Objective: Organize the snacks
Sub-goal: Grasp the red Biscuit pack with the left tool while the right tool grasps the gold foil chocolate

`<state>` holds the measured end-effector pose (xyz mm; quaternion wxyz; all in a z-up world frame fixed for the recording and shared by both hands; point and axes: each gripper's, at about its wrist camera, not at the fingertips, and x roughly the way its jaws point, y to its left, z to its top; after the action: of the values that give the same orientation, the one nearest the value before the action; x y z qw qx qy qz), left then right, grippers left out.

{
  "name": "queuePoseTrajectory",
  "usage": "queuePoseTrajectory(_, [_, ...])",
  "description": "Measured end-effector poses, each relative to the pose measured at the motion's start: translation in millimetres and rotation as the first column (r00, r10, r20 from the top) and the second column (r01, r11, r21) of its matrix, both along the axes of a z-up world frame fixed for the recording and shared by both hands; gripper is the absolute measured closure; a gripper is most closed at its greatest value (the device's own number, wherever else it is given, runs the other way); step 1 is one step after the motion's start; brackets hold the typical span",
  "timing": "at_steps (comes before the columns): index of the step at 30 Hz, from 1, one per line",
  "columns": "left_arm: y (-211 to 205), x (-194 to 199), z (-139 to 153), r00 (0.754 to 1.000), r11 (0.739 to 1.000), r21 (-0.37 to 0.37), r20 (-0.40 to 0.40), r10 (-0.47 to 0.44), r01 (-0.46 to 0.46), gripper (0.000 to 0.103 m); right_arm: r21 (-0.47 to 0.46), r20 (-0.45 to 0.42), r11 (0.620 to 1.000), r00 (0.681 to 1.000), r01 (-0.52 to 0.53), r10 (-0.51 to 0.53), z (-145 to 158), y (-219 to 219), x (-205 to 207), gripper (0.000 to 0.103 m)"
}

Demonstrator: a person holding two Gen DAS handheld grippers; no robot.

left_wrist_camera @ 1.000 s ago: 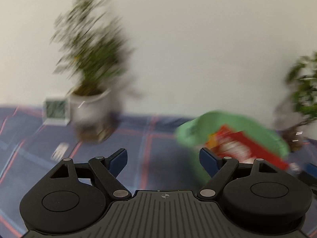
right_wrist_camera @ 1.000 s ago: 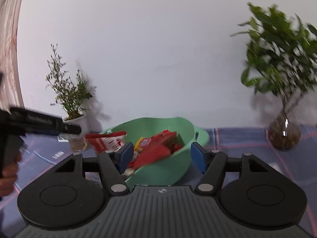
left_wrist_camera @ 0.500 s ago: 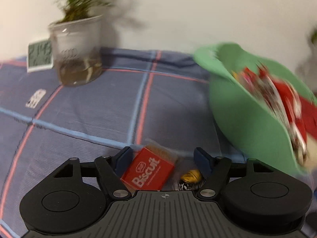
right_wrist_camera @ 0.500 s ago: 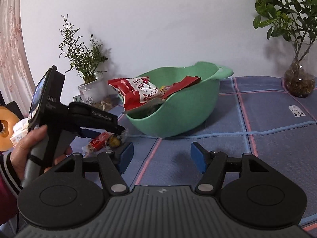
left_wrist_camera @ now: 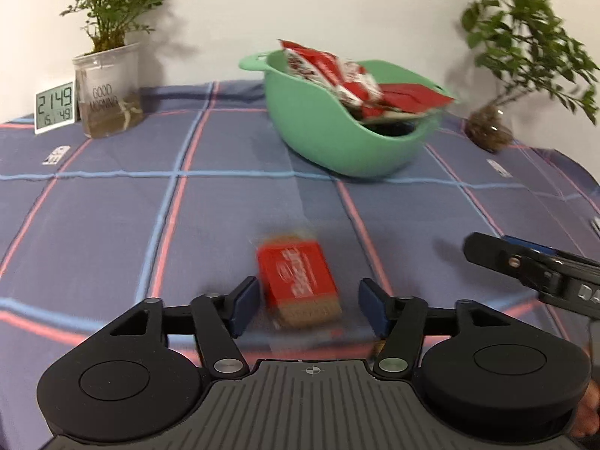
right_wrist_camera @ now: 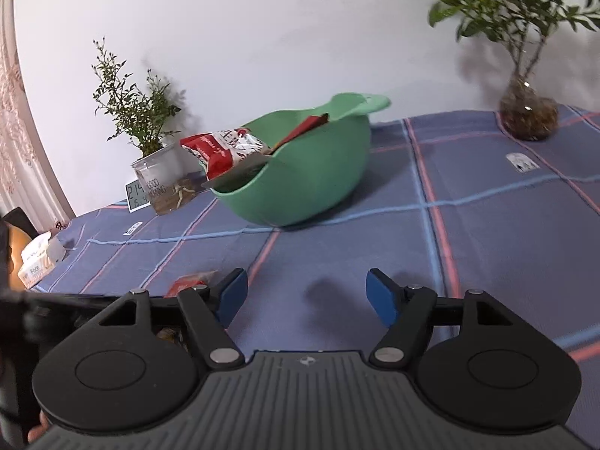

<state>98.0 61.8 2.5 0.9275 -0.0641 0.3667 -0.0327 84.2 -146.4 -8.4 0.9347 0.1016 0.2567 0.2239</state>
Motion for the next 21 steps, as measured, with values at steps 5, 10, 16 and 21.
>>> queuePoseTrajectory(5, [21.3,-7.0,14.5,0.995,0.990,-0.098,-0.015,0.101,-0.102,0.000,0.006,-0.051,1.000,0.998,-0.030,0.031,-4.3,-6.2,-16.2,0.026])
queuePoseTrajectory(10, [44.6,-17.5,26.4,0.981,0.974,-0.114,-0.006,0.196,-0.195,0.000,-0.022,-0.065,0.989,0.987,-0.147,0.145,-3.4,8.7,-39.2,0.027])
queuePoseTrajectory(16, [57.3,-24.4,21.1,0.969,0.964,-0.103,-0.056,0.240,-0.245,0.000,-0.139,-0.049,0.965,0.975,-0.221,0.216,-0.3,36.2,-72.9,0.027])
queuePoseTrajectory(21, [51.3,-21.6,17.0,0.972,0.968,-0.096,-0.058,0.228,-0.233,0.000,-0.211,-0.054,0.955,0.978,-0.209,0.202,-6.6,33.7,-97.9,0.027])
